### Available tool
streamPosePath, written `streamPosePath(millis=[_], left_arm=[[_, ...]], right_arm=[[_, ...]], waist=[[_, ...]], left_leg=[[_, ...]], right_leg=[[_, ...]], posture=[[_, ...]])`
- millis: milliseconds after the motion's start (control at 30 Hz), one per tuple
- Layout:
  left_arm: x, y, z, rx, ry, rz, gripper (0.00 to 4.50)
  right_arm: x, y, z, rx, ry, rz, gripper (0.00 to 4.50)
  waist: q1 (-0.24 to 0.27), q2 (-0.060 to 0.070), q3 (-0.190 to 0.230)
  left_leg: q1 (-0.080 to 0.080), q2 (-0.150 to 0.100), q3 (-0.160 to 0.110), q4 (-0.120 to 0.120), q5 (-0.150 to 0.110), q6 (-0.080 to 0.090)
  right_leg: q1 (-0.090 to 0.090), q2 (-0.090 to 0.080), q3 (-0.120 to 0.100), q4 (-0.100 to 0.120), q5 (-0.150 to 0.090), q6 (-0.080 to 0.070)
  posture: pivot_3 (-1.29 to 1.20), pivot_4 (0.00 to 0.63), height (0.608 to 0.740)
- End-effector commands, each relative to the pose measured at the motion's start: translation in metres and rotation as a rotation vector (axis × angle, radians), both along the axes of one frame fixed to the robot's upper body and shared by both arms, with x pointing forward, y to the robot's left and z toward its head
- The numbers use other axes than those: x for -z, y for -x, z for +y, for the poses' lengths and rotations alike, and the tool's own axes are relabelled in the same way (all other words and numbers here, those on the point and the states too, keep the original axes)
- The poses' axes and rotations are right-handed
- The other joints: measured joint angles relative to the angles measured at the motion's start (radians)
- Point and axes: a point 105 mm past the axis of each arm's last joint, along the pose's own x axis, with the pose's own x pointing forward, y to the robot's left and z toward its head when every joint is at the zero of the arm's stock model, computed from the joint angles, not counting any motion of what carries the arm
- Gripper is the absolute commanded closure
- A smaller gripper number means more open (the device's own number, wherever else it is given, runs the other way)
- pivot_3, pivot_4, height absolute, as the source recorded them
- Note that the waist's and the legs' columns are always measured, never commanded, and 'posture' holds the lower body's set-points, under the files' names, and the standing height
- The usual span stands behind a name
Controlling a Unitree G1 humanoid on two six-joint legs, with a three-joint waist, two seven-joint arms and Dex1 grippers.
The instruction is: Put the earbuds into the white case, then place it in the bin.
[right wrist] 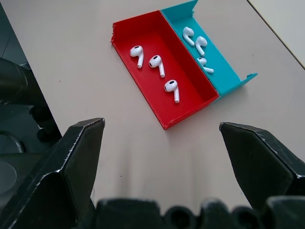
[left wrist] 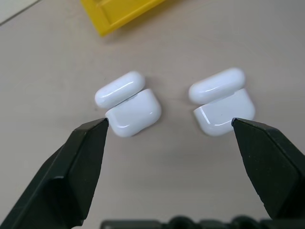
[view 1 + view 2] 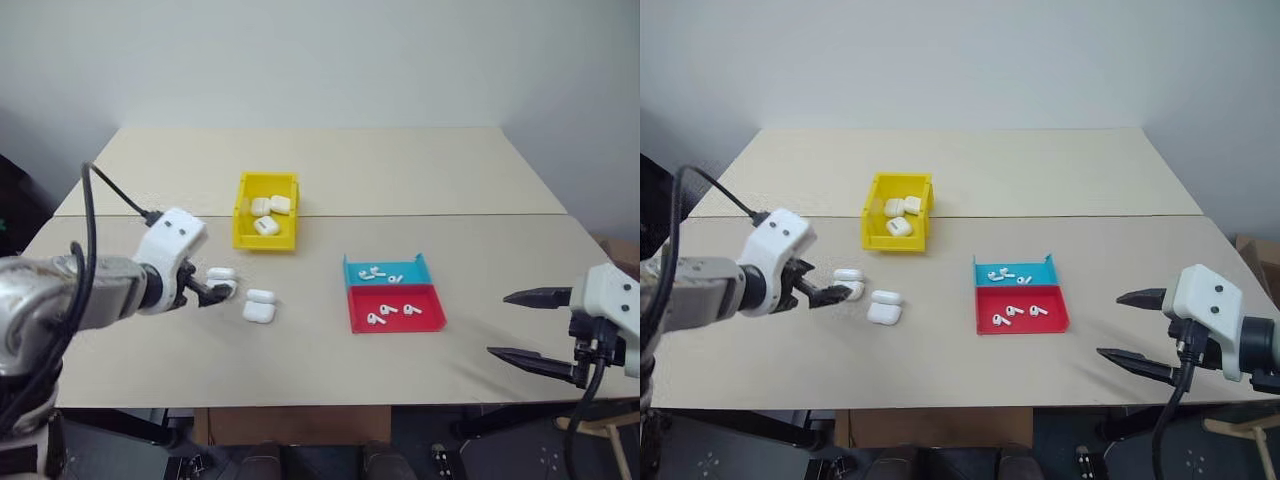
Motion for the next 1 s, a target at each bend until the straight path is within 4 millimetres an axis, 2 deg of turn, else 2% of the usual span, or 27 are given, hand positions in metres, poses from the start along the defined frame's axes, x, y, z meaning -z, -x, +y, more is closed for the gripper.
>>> streamPosePath(millis=[33, 233, 500, 1000], left_arm=[[-0.005, -0.008, 0.008, -0.067, -0.006, 0.03, 0.0], [0.007, -0.017, 0.02, -0.217, -0.021, 0.078, 0.0], [0.02, -0.033, 0.008, -0.291, 0.024, 0.142, 0.0], [0.04, -0.041, -0.001, -0.35, 0.019, 0.214, 0.0]], right_arm=[[-0.003, 0.001, 0.003, 0.003, -0.005, -0.009, 0.02], [-0.003, 0.003, 0.002, 0.021, -0.01, 0.0, 0.02], [0.003, 0.006, 0.0, 0.042, -0.019, 0.015, 0.02], [0.006, 0.013, -0.001, 0.086, -0.028, 0.016, 0.02]], waist=[[0.0, 0.0, 0.0], [0.001, 0.0, 0.0], [0.01, -0.001, 0.0], [0.02, -0.002, -0.001]], left_leg=[[0.0, 0.0, 0.0, 0.0, 0.0, 0.0], [-0.001, -0.001, 0.0, 0.0, 0.0, 0.0], [-0.001, -0.002, 0.0, 0.0, 0.001, -0.002], [-0.001, -0.002, 0.0, 0.0, 0.003, -0.005]], right_leg=[[0.0, 0.0, 0.0, 0.0, 0.0, 0.0], [-0.001, -0.001, 0.0, 0.0, 0.0, 0.0], [-0.001, -0.002, 0.0, 0.001, 0.001, 0.0], [-0.001, -0.002, 0.0, 0.001, 0.001, 0.0]], posture=[[0.0, 0.15, 0.74], [0.0, 0.15, 0.74], [0.0, 0.15, 0.74], [0.0, 0.15, 0.74]])
